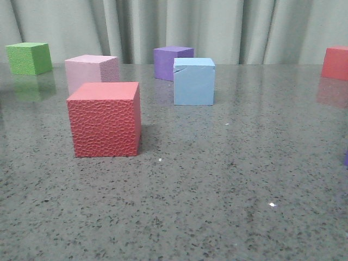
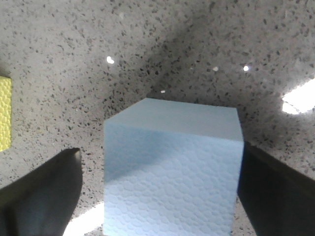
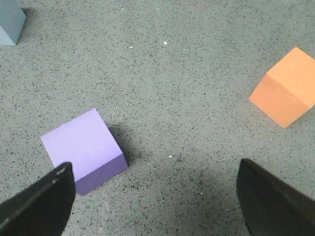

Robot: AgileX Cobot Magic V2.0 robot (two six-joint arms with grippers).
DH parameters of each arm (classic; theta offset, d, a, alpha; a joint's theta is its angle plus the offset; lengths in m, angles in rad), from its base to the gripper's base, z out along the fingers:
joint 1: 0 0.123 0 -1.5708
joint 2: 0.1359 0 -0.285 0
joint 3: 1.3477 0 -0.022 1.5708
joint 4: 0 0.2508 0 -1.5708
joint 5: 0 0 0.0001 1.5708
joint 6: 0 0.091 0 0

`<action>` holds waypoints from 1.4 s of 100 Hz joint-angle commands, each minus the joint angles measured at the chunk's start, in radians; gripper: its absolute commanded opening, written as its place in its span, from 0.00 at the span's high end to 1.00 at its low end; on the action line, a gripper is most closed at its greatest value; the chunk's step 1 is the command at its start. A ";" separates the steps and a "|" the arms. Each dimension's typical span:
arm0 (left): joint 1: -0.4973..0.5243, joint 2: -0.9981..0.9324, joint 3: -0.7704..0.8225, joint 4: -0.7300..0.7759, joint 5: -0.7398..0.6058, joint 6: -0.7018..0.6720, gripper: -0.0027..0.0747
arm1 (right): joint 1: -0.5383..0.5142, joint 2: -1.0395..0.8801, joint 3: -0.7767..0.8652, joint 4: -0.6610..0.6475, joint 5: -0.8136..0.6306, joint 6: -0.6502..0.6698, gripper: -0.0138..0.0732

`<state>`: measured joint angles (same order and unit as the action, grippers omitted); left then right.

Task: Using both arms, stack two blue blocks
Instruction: 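Grasp the second light blue cube with the left gripper and lift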

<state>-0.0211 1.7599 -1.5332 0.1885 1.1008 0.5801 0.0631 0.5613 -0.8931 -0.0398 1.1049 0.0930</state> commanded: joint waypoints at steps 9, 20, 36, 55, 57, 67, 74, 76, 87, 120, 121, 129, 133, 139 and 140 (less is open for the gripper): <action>0.002 -0.044 -0.033 0.009 -0.042 -0.004 0.19 | -0.001 0.005 -0.022 -0.003 -0.062 -0.008 0.09; 0.002 -0.041 -0.033 -0.002 -0.042 -0.004 0.19 | -0.001 0.005 -0.022 -0.003 -0.062 -0.008 0.09; 0.002 -0.021 -0.033 -0.020 -0.034 -0.004 0.19 | -0.001 0.005 -0.022 -0.003 -0.061 -0.008 0.09; 0.002 -0.008 -0.033 -0.023 -0.024 -0.004 0.19 | -0.001 0.005 -0.022 -0.003 -0.060 -0.008 0.09; 0.002 -0.008 -0.033 -0.023 -0.024 -0.004 0.19 | -0.001 0.005 -0.022 -0.003 -0.060 -0.008 0.09; 0.002 -0.008 -0.033 -0.024 -0.024 -0.004 0.19 | -0.001 0.005 -0.022 -0.003 -0.060 -0.008 0.09; 0.002 -0.008 -0.033 -0.024 -0.022 -0.004 0.19 | -0.001 0.005 -0.022 -0.003 -0.060 -0.008 0.09; 0.002 -0.008 -0.033 -0.024 -0.022 -0.004 0.19 | -0.001 0.005 -0.022 -0.003 -0.060 -0.008 0.09; 0.002 -0.008 -0.033 -0.024 -0.022 -0.004 0.24 | -0.001 0.005 -0.022 -0.003 -0.060 -0.008 0.09; 0.002 -0.008 -0.033 -0.024 -0.009 -0.004 0.60 | -0.001 0.005 -0.022 -0.003 -0.060 -0.008 0.09; 0.002 -0.008 -0.033 -0.024 -0.009 -0.004 0.61 | -0.001 0.005 -0.022 -0.003 -0.060 -0.008 0.09; 0.002 -0.008 -0.043 -0.024 0.009 -0.004 0.66 | -0.001 0.005 -0.022 -0.003 -0.060 -0.008 0.09; 0.002 -0.008 -0.051 -0.031 0.021 -0.004 0.67 | -0.001 0.005 -0.022 -0.003 -0.060 -0.008 0.09; 0.002 -0.008 -0.078 -0.049 0.044 -0.004 0.67 | -0.001 0.005 -0.022 -0.003 -0.060 -0.008 0.09; 0.002 -0.008 -0.081 -0.051 0.050 -0.004 0.67 | -0.001 0.005 -0.022 -0.003 -0.060 -0.008 0.09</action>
<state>-0.0211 1.7959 -1.5561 0.1570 1.1369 0.5801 0.0631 0.5613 -0.8931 -0.0398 1.1049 0.0930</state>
